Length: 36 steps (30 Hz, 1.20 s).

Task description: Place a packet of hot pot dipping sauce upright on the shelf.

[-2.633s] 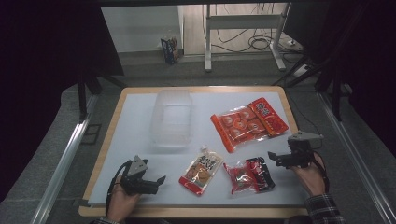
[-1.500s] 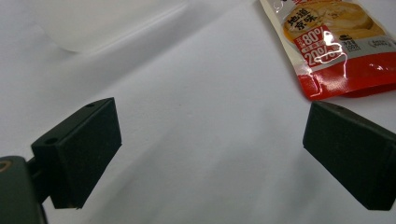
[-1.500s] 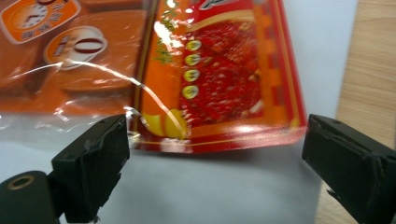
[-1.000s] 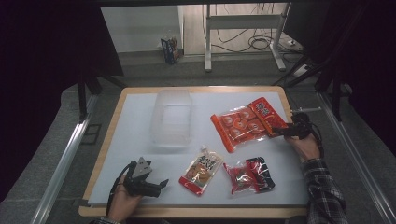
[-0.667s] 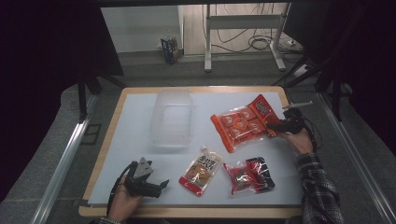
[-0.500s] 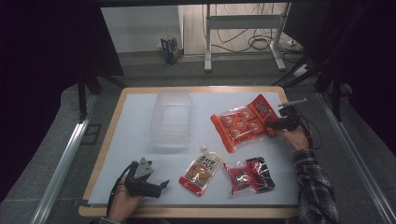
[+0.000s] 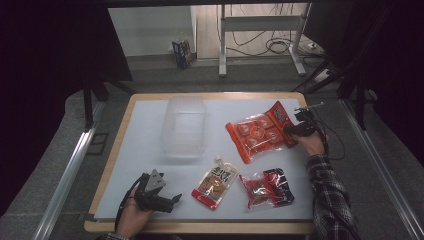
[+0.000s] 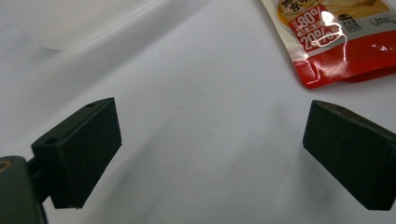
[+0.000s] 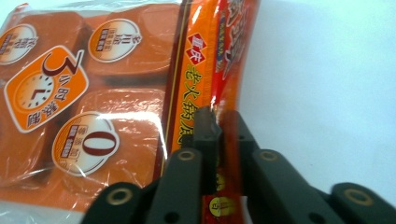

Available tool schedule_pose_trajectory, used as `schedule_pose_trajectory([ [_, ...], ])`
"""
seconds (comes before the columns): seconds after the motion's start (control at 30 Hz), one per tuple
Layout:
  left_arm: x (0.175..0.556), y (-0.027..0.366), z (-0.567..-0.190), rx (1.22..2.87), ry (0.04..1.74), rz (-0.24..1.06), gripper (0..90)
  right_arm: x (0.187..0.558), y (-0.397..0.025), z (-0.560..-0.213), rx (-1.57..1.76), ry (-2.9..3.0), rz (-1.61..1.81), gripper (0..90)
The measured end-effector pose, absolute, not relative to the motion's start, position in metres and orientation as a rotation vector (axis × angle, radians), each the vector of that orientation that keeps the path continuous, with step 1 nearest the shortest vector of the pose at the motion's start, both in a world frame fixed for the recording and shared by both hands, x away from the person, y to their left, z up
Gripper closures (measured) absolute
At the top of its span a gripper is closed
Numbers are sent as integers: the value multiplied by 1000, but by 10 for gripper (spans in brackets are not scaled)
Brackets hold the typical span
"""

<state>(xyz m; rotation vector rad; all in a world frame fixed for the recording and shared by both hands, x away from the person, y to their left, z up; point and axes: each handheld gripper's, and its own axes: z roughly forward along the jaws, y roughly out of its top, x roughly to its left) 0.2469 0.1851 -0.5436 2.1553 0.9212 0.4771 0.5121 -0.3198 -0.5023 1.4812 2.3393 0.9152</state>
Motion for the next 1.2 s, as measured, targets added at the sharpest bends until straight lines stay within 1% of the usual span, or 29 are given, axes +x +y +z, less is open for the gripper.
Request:
schedule_pose_trajectory([
  [0.13, 247, 186, -543, 2147, 923, 481, 43, 509, -312, -494, 1431, 2345, 839, 883],
  [0.37, 247, 185, -543, 2141, 925, 483, 43, 502, -306, -481, 1396, 2335, 832, 882],
  [0.63, 247, 186, -541, 2130, 938, 484, 43, 487, -304, -442, 1331, 2294, 947, 882],
  [0.83, 247, 186, -540, 2121, 946, 479, 44, 475, -291, -409, 1269, 2266, 1033, 882],
  [0.87, 247, 186, -540, 2121, 946, 479, 43, 475, -291, -409, 1269, 2266, 1033, 882],
  [0.9, 247, 187, -540, 2120, 947, 479, 43, 471, -288, -400, 1254, 2266, 1061, 882],
  [0.97, 247, 186, -540, 2118, 949, 481, 43, 470, -286, -396, 1245, 2266, 1072, 882],
  [1.2, 246, 187, -539, 2116, 946, 483, 42, 459, -262, -366, 1174, 2302, 1137, 882],
])
